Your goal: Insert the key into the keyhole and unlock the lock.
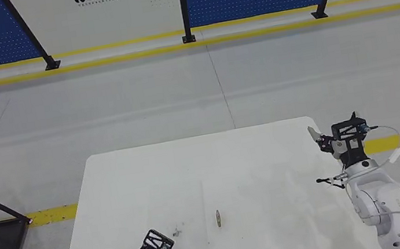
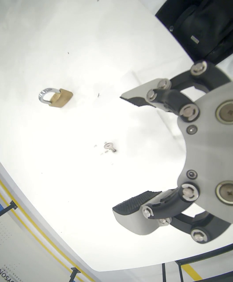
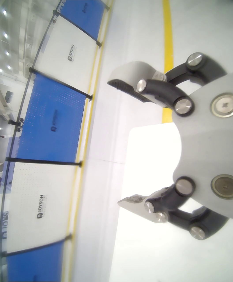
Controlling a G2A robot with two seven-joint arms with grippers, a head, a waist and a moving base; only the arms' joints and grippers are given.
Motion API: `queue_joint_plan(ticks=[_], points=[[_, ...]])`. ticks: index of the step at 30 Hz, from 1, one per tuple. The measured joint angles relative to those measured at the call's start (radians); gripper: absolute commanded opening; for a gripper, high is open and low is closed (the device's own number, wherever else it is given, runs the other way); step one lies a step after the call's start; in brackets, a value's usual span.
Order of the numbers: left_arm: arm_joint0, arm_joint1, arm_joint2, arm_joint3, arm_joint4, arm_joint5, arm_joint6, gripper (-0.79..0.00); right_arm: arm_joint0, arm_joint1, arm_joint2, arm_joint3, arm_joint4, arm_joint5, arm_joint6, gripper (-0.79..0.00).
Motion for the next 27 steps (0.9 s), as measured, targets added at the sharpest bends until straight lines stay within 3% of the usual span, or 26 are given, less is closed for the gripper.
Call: queue_joint_plan(ticks=[2,6,8,11,13,24,27], points=[[-0.038,-0.005,0.034,0.032,0.01,0.024,-0.026,-0.24,0.0,0.0,0.0,0.0,0.0,0.0,0.0,0.0],[-0.112,-0.014,0.094,0.086,0.038,0.065,-0.073,-0.228,0.0,0.0,0.0,0.0,0.0,0.0,0.0,0.0],[-0.139,-0.018,0.113,0.107,0.047,0.079,-0.091,-0.289,0.0,0.0,0.0,0.0,0.0,0.0,0.0,0.0],[-0.177,-0.025,0.141,0.141,0.052,0.107,-0.112,-0.311,0.0,0.0,0.0,0.0,0.0,0.0,0.0,0.0],[-0.198,-0.028,0.155,0.16,0.044,0.116,-0.124,-0.397,0.0,0.0,0.0,0.0,0.0,0.0,0.0,0.0],[-0.242,-0.036,0.18,0.205,0.016,0.123,-0.148,-0.409,0.0,0.0,0.0,0.0,0.0,0.0,0.0,0.0],[-0.243,-0.036,0.183,0.207,0.018,0.127,-0.144,-0.456,0.0,0.0,0.0,0.0,0.0,0.0,0.0,0.0]])
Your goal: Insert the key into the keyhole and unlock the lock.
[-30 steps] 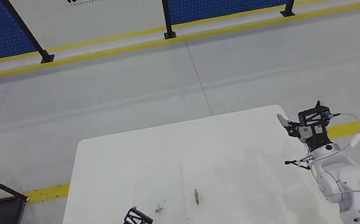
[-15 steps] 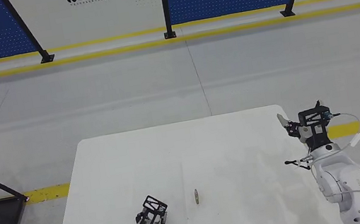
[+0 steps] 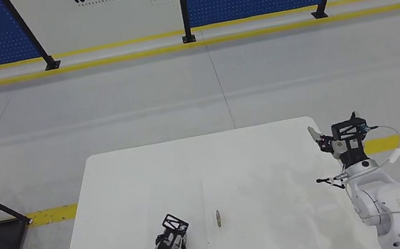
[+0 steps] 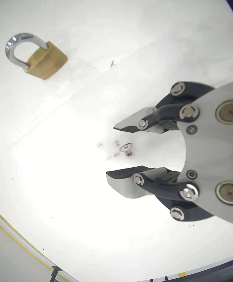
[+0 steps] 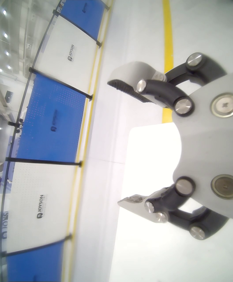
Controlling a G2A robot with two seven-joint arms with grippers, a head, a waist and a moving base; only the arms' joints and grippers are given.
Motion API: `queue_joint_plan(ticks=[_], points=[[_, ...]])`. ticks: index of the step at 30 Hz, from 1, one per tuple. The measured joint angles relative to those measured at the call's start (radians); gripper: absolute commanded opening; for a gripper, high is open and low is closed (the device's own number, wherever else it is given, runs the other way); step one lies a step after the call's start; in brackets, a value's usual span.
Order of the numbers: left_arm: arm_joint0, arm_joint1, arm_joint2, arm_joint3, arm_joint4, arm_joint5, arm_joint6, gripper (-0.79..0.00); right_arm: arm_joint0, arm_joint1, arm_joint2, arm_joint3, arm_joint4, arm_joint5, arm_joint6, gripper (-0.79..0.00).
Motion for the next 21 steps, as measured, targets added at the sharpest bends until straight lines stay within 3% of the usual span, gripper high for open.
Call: queue_joint_plan(ticks=[11,13,21], points=[[-0.004,-0.001,0.005,0.007,0.018,0.014,0.011,-0.591,0.0,0.0,0.0,0.0,0.0,0.0,0.0,0.0],[-0.004,-0.001,0.004,0.006,0.019,0.015,0.011,-0.646,0.0,0.0,0.0,0.0,0.0,0.0,0.0,0.0],[-0.009,-0.001,0.002,0.008,0.018,0.011,0.009,-0.717,0.0,0.0,0.0,0.0,0.0,0.0,0.0,0.0]])
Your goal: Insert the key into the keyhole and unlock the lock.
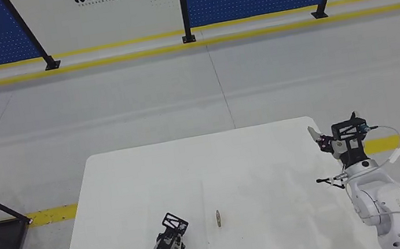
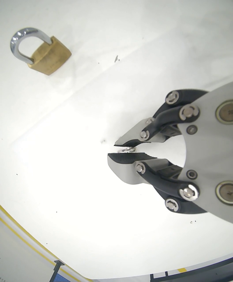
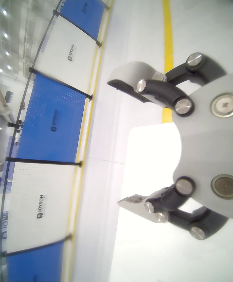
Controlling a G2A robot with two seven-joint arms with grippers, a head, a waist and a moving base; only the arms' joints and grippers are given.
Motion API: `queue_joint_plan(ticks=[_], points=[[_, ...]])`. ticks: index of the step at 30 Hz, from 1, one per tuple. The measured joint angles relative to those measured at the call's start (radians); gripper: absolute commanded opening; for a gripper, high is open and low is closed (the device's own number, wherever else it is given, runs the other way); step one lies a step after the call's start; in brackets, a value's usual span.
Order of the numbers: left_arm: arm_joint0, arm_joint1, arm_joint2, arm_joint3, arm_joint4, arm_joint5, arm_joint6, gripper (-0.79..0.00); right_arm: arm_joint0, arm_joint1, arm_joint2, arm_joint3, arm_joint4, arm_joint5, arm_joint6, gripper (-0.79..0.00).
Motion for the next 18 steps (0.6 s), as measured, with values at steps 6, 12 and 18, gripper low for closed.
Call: queue_joint_plan(ticks=[6,12,18], points=[[-0.003,0.0,-0.004,0.0,-0.004,0.0,-0.002,-0.785,0.0,0.0,0.0,0.0,0.0,0.0,0.0,0.0],[0.012,0.002,-0.014,-0.021,-0.004,-0.002,0.007,-0.785,0.0,0.0,0.0,0.0,0.0,0.0,0.0,0.0],[0.051,0.007,-0.04,-0.081,-0.022,-0.009,0.045,-0.785,0.0,0.0,0.0,0.0,0.0,0.0,0.0,0.0]])
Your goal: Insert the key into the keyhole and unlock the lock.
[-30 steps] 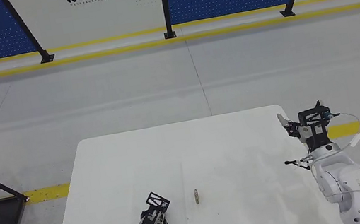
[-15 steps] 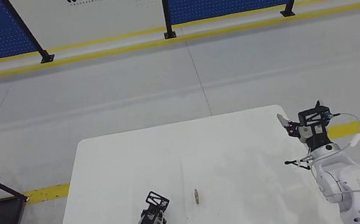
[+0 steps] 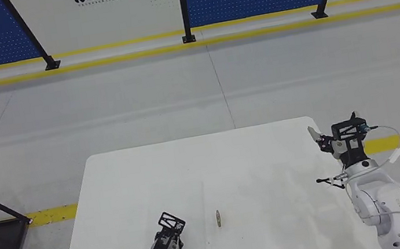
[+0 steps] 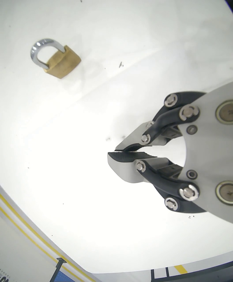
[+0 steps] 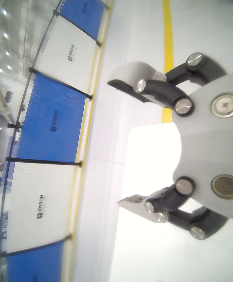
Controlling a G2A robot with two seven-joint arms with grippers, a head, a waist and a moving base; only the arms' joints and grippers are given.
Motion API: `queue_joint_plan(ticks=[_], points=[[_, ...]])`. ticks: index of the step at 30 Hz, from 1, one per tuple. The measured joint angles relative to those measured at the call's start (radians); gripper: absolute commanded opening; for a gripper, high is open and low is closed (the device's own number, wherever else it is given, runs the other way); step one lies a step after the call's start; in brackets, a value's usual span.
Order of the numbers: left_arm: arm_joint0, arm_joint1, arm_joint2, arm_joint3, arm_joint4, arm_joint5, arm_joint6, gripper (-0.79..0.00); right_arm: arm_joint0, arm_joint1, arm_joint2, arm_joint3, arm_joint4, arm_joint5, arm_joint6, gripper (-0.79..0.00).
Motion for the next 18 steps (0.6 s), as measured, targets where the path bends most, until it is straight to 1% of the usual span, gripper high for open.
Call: queue_joint_plan(ticks=[2,5,8,9,11,12,14,15,18], points=[[0.018,0.002,-0.014,-0.028,-0.018,-0.011,0.029,-0.785,0.0,0.0,0.0,0.0,0.0,0.0,0.0,0.0],[0.056,0.009,-0.049,-0.081,-0.062,-0.048,0.124,-0.785,0.0,0.0,0.0,0.0,0.0,0.0,0.0,0.0],[0.105,0.019,-0.102,-0.108,-0.118,-0.116,0.301,-0.785,0.0,0.0,0.0,0.0,0.0,0.0,0.0,0.0],[0.125,0.023,-0.125,-0.106,-0.148,-0.151,0.381,-0.785,0.0,0.0,0.002,0.0,0.003,0.0,-0.002,0.0],[0.151,0.028,-0.161,-0.095,-0.193,-0.206,0.501,-0.785,-0.008,-0.001,0.01,-0.003,0.011,-0.001,-0.014,0.0],[0.165,0.031,-0.184,-0.08,-0.22,-0.241,0.581,-0.785,-0.018,-0.001,0.013,-0.011,0.007,-0.002,-0.023,0.0],[0.18,0.035,-0.213,-0.051,-0.269,-0.298,0.697,-0.785,-0.035,-0.002,0.006,-0.03,-0.019,-0.007,-0.032,0.0],[0.186,0.038,-0.231,-0.027,-0.298,-0.342,0.77,-0.785,-0.047,-0.001,-0.008,-0.046,-0.047,-0.021,-0.032,0.0],[0.192,0.045,-0.269,0.032,-0.347,-0.447,0.919,-0.785,-0.078,0.002,-0.052,-0.085,-0.15,-0.077,-0.032,0.0]])
